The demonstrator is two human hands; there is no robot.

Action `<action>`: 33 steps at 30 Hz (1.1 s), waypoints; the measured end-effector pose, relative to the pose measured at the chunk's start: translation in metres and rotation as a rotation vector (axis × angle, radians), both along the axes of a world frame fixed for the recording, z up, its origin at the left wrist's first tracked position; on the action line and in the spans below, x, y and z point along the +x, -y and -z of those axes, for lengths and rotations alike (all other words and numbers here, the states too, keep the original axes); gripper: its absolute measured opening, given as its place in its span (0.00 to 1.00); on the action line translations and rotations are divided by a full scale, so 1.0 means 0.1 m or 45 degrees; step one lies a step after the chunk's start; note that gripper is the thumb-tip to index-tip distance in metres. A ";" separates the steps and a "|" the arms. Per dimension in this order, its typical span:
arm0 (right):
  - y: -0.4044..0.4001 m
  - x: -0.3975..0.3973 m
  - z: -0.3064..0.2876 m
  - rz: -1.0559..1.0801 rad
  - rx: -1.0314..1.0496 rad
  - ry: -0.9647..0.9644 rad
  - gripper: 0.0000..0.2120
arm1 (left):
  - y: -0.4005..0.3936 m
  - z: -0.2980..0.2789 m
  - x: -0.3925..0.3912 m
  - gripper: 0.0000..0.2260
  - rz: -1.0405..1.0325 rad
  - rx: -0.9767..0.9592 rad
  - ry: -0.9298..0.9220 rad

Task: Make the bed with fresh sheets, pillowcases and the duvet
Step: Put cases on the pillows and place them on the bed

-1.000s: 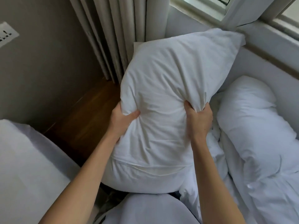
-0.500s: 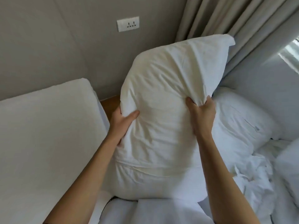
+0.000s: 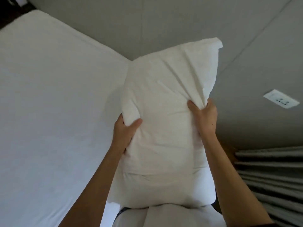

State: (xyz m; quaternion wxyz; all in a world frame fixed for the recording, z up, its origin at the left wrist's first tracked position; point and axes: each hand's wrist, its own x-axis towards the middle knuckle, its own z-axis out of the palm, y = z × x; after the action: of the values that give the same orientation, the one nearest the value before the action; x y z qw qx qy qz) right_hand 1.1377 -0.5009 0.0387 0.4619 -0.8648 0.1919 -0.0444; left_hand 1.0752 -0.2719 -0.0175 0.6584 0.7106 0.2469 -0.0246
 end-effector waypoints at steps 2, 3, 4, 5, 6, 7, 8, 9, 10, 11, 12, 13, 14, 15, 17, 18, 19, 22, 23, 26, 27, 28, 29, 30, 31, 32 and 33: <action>-0.26 0.45 0.10 -0.171 0.021 -0.035 0.22 | -0.17 0.04 0.12 0.24 -0.173 0.069 -0.039; -0.39 0.67 0.17 -0.248 0.033 -0.049 0.20 | -0.23 0.08 0.20 0.25 -0.263 0.091 -0.060; -0.50 0.89 0.25 -0.318 0.047 -0.059 0.19 | -0.27 0.14 0.28 0.26 -0.350 0.106 -0.084; -0.60 1.10 0.34 -0.395 0.057 -0.058 0.18 | -0.30 0.21 0.37 0.26 -0.434 0.117 -0.108; -0.69 1.32 0.45 -0.471 0.072 -0.057 0.18 | -0.30 0.27 0.48 0.26 -0.512 0.124 -0.132; -0.75 1.54 0.56 -0.552 0.099 -0.069 0.18 | -0.29 0.35 0.60 0.25 -0.586 0.131 -0.154; -0.81 1.79 0.66 -0.634 0.147 -0.091 0.17 | -0.25 0.42 0.76 0.23 -0.660 0.144 -0.168; -0.87 2.04 0.74 -0.706 0.199 -0.116 0.15 | -0.22 0.48 0.93 0.22 -0.723 0.163 -0.179; -0.92 2.30 0.82 -0.766 0.249 -0.151 0.13 | -0.17 0.52 1.11 0.21 -0.776 0.180 -0.190; -0.97 2.58 0.89 -0.829 0.297 -0.186 0.13 | -0.11 0.57 1.31 0.22 -0.835 0.183 -0.203; -1.01 2.85 0.94 -0.888 0.334 -0.213 0.13 | -0.05 0.59 1.50 0.24 -0.893 0.175 -0.228; -1.03 3.10 0.96 -0.940 0.349 -0.223 0.13 | 0.01 0.59 1.69 0.24 -0.944 0.169 -0.260; -1.07 3.37 0.98 -0.978 0.353 -0.219 0.13 | 0.05 0.58 1.90 0.24 -0.987 0.168 -0.283; -1.13 3.62 1.00 -1.009 0.346 -0.210 0.12 | 0.07 0.58 2.11 0.23 -1.021 0.173 -0.297; -1.28 4.10 1.09 -1.076 0.323 -0.210 0.13 | 0.08 0.63 2.52 0.20 -1.100 0.184 -0.282; -1.38 4.31 1.16 -1.103 0.296 -0.213 0.15 | 0.05 0.68 2.73 0.19 -1.142 0.192 -0.270; -1.49 4.52 1.24 -1.122 0.261 -0.206 0.18 | 0.01 0.75 2.92 0.19 -1.174 0.204 -0.268; -1.88 5.14 1.70 -1.177 0.068 -0.207 0.23 | -0.25 1.23 3.43 0.23 -1.205 0.186 -0.344; -1.99 5.33 1.93 -1.195 -0.021 -0.233 0.23 | -0.36 1.48 3.58 0.27 -1.172 0.155 -0.420; -2.20 5.74 2.82 -1.311 -0.298 -0.359 0.25 | -0.57 2.34 3.84 0.38 -0.966 0.046 -0.738; -2.21 5.79 3.14 -1.391 -0.413 -0.426 0.27 | -0.55 2.62 3.89 0.39 -0.865 0.059 -0.847; -2.16 5.79 3.45 -1.456 -0.520 -0.496 0.28 | -0.48 2.87 3.91 0.39 -0.758 0.105 -0.922; -2.06 5.76 3.74 -1.482 -0.587 -0.535 0.29 | -0.37 3.08 3.92 0.39 -0.678 0.170 -0.949; -1.96 5.71 3.97 -1.475 -0.614 -0.524 0.29 | -0.26 3.26 3.93 0.39 -0.647 0.240 -0.937; -1.85 5.68 4.16 -1.445 -0.602 -0.459 0.29 | -0.15 3.40 3.93 0.39 -0.653 0.309 -0.899; -1.77 5.66 4.28 -1.402 -0.572 -0.377 0.29 | -0.07 3.52 3.93 0.39 -0.677 0.358 -0.862; -1.71 5.69 4.37 -1.369 -0.552 -0.299 0.29 | -0.01 3.60 3.95 0.39 -0.709 0.391 -0.834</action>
State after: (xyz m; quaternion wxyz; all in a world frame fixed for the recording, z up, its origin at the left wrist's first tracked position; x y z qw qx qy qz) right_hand 1.7064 -0.3296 -0.3979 0.2080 -0.9144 -0.2368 0.2539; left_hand 1.4701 -0.2704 -0.3779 0.4144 0.6614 0.6243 -0.0332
